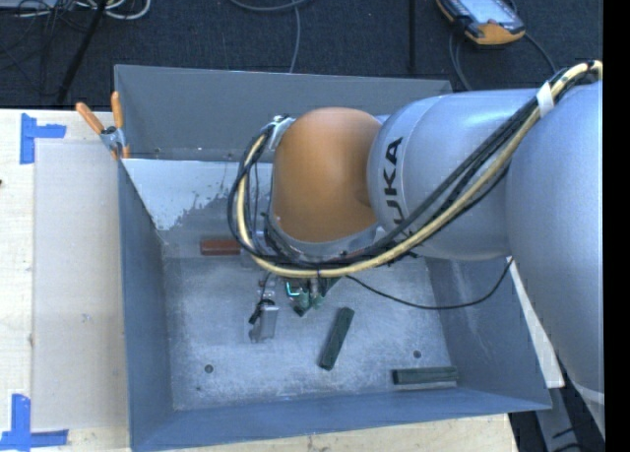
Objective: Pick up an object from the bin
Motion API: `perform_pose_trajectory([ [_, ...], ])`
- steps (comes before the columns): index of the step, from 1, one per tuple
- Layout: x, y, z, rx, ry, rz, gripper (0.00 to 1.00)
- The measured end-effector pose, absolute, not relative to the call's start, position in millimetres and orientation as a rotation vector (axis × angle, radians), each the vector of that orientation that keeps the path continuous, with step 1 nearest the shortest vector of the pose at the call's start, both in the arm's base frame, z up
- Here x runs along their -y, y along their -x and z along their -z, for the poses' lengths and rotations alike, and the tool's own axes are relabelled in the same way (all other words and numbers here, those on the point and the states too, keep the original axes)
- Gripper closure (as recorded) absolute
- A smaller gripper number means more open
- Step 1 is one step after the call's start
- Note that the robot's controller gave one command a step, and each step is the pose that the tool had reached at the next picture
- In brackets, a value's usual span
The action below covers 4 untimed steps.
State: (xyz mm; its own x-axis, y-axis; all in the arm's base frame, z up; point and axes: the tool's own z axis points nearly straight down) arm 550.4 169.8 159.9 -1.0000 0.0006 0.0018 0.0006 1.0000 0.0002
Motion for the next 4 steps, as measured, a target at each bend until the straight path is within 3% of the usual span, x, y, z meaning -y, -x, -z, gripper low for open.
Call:
perform_pose_trajectory([
  [1, -145, -564.2, -117, 3.148, -0.032, 0.004, 0.0],
  [2, -127, -563.0, -77, 3.129, -0.196, -0.005, 0.0],
  [3, -98, -582.4, -83, 3.1, -0.512, 0.002, 0.0],
  [4, -72, -550.7, -89, 3.09, -0.564, 0.0, 0.0],
])
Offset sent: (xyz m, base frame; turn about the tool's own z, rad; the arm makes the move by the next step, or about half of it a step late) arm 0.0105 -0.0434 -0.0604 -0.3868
